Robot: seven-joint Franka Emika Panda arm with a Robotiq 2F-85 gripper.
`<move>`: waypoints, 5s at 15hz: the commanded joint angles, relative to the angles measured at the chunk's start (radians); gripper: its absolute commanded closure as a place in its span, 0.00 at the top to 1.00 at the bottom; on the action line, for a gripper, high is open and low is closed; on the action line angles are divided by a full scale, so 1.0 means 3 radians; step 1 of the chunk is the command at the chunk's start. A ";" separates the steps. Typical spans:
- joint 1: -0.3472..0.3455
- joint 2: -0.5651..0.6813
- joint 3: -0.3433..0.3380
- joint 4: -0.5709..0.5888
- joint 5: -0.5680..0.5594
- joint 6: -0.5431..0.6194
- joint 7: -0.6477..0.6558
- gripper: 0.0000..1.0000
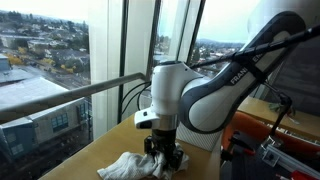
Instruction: Put the pile of cloths on the table into the white basket
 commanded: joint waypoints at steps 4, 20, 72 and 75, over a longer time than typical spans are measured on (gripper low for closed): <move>-0.0280 -0.0742 -0.0010 -0.0194 0.0024 -0.0191 0.0084 0.03; -0.0698 -0.1955 -0.0573 -0.0393 0.0196 -0.0509 0.0090 0.03; -0.0502 -0.1468 -0.0588 -0.0175 -0.0185 -0.0638 0.1311 1.00; -0.0421 -0.1525 -0.0596 -0.0155 -0.0337 -0.0641 0.1816 1.00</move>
